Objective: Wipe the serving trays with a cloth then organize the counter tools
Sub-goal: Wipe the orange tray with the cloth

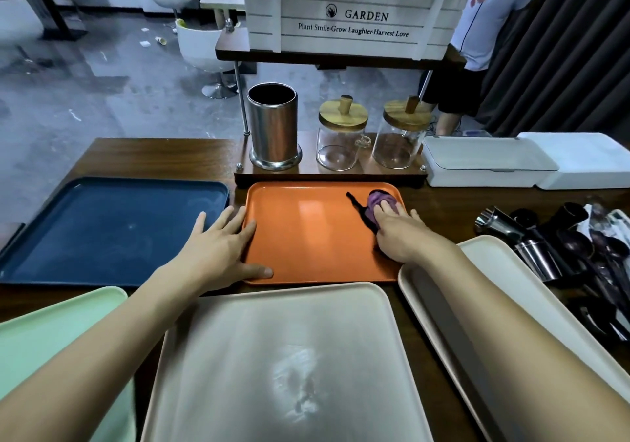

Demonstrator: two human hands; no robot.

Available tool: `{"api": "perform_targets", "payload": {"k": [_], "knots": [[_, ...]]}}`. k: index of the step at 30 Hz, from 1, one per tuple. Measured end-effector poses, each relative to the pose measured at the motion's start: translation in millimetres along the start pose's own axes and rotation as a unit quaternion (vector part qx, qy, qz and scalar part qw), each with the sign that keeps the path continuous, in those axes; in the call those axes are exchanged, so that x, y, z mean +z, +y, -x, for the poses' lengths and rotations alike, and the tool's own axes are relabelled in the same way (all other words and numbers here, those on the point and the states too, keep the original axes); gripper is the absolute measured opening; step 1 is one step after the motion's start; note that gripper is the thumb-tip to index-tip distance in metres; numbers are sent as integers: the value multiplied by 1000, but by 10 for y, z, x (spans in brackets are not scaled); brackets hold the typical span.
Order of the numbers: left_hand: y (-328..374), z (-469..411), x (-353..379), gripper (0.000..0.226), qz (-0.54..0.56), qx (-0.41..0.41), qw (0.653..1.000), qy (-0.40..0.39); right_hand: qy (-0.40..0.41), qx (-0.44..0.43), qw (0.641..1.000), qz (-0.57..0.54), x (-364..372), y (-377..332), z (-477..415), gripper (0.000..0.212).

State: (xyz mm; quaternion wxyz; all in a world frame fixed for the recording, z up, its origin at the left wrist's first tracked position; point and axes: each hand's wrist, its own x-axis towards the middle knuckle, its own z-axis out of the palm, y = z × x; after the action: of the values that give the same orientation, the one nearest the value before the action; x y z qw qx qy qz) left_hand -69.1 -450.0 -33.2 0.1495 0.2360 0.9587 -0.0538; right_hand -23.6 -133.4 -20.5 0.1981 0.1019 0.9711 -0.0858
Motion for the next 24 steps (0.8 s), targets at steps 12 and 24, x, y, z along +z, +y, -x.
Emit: {"api": "perform_targets", "payload": {"k": [12, 24], "knots": [[-131, 2, 22, 147, 21, 33, 999, -8, 43, -69, 994, -71, -67, 219, -269, 65], [-168, -10, -54, 133, 36, 45, 997, -46, 142, -84, 986, -5, 35, -214, -374, 45]]}}
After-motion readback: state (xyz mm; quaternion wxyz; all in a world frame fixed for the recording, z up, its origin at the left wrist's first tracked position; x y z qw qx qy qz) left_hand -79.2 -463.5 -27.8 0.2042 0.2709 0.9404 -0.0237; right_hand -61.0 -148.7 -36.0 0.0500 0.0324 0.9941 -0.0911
